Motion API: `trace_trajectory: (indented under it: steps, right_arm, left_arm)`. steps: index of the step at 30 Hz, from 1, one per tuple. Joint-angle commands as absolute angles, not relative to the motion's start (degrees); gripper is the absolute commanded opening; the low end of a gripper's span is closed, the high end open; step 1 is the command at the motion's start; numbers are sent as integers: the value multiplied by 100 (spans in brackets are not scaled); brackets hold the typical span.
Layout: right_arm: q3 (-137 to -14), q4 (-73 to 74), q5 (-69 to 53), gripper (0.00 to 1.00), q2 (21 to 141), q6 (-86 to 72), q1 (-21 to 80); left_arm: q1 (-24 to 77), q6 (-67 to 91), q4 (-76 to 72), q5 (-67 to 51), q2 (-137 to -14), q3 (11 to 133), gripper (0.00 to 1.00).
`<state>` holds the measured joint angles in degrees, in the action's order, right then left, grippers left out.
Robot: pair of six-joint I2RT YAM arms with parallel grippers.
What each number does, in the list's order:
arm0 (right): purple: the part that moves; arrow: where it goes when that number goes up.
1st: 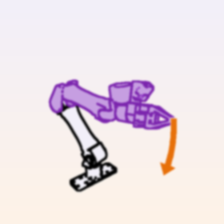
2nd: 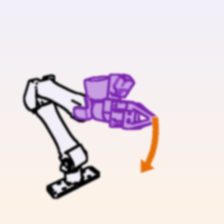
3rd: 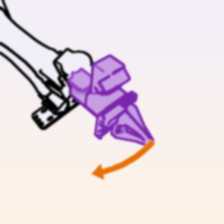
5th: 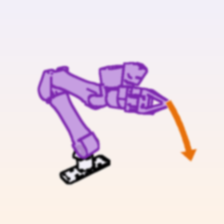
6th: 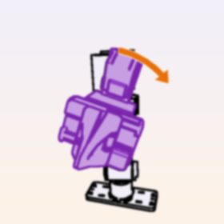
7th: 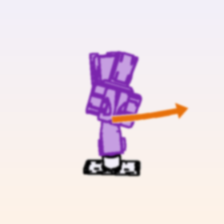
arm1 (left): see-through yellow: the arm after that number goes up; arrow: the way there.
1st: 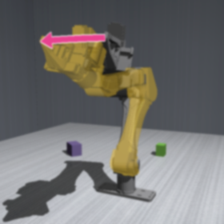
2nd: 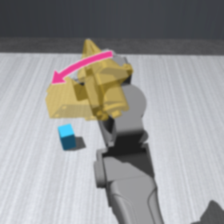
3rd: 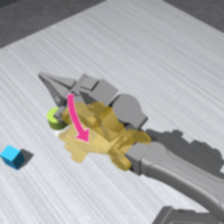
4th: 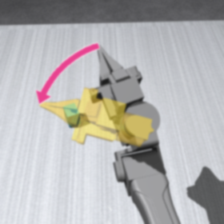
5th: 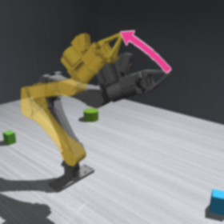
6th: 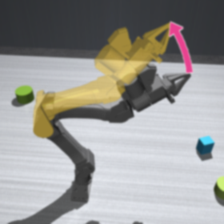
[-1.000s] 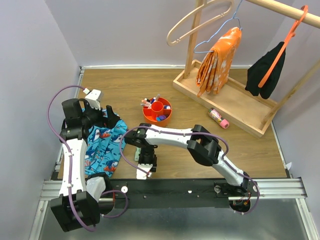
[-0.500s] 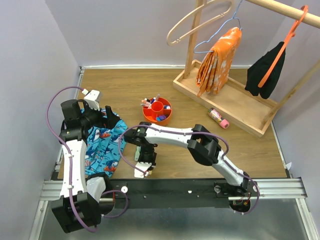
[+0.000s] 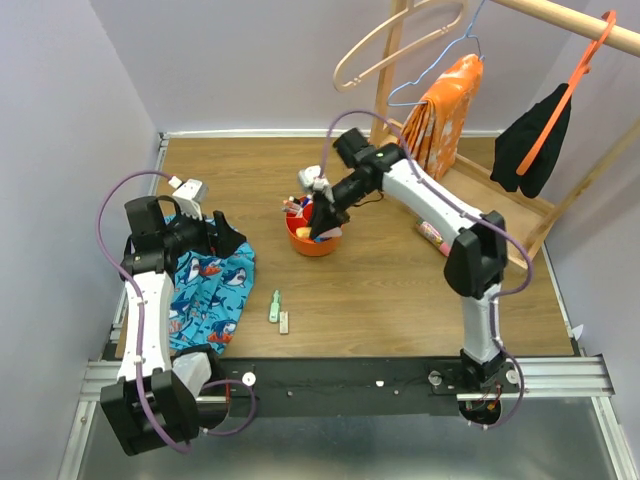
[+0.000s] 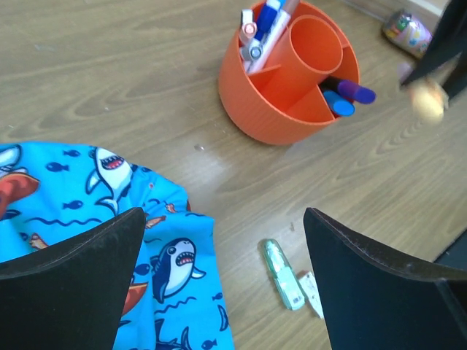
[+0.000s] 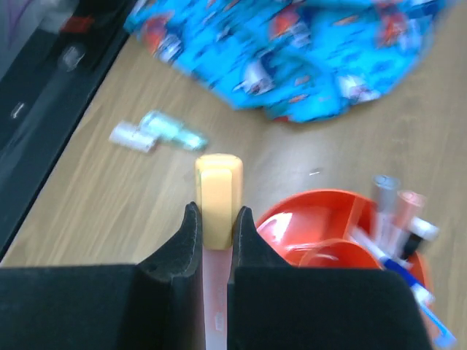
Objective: Sort the stationery into containers
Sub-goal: Place the pen in the storage box.
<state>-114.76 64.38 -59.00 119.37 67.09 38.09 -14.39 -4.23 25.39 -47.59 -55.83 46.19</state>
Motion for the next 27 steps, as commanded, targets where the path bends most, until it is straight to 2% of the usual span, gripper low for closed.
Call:
trace_trajectory:
  steps: [1,4,11,15,16,19,27]
  right_arm:
    - [-9444,1844,-7075,1,10833,3217,3323]
    - [-8449,-378,-7084,1,10451,1912,3059]
    - [-7920,-1521,-7628,1,10494,2055,2778]
    - [-8234,-259,-7918,1,10783,3573,2698]
    - [-8348,685,-7971,1,10871,4465,2698]
    - [-8736,1955,-8182,1,11179,5787,2689]
    - [-8965,2645,-8481,1,11557,6617,2698]
  left_arm:
    - [-1424,-729,2733,-5229,-6029,4974,99]
    - [-1424,-939,2891,-5265,-6336,5238,99]
    - [-1424,-1554,3470,-5195,-6969,5633,99]
    - [-1424,-1827,3744,-5168,-7198,5704,99]
    - [-1424,-1872,3779,-5168,-7224,5713,99]
    - [-1424,-2030,3893,-5045,-7339,5739,99]
    - [-1433,-2153,4025,-4825,-7488,5810,99]
